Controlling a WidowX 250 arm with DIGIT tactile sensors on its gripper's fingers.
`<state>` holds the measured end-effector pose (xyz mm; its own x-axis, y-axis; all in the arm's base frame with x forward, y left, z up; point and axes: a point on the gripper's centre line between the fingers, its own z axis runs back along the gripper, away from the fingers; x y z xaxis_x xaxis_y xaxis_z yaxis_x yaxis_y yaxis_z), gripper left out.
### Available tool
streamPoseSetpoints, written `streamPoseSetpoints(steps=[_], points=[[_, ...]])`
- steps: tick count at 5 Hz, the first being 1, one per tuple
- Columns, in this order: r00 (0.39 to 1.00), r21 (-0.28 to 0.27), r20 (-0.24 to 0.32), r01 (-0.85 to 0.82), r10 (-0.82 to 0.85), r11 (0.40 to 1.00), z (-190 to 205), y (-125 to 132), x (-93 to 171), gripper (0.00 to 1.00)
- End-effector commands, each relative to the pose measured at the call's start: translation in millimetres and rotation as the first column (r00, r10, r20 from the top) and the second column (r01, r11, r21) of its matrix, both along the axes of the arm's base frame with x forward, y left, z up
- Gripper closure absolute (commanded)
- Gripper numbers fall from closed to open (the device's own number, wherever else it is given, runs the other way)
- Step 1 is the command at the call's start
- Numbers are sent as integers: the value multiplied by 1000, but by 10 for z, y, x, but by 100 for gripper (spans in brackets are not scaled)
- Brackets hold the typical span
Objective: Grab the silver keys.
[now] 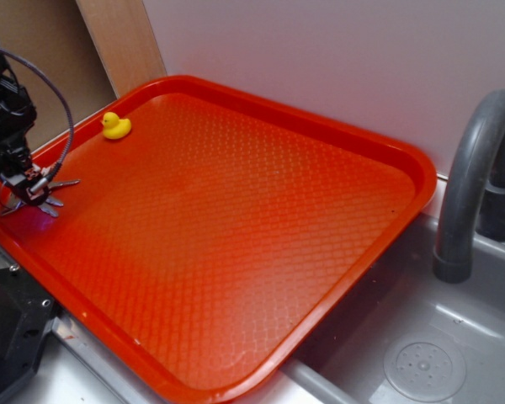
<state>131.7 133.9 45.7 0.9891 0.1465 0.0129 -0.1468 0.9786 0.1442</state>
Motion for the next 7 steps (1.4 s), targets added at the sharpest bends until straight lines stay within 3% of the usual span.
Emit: streamPoseSetpoints(steps=[1,2,3,4,5,6,7], points=[[999,19,28,18,-18,1000,146,-96,141,100],[980,-88,141,152,-139,984,657,-296,122,100],[939,-143,161,327,-304,934,1164,-594,180,100],[918,-183,91,396,-385,900,1659,-846,271,100],[921,-148,80,390,-382,909,2152,-973,283,100],[931,-142,89,364,-354,921,2530,-926,304,100],[933,-150,92,359,-348,921,2600,-908,261,100]])
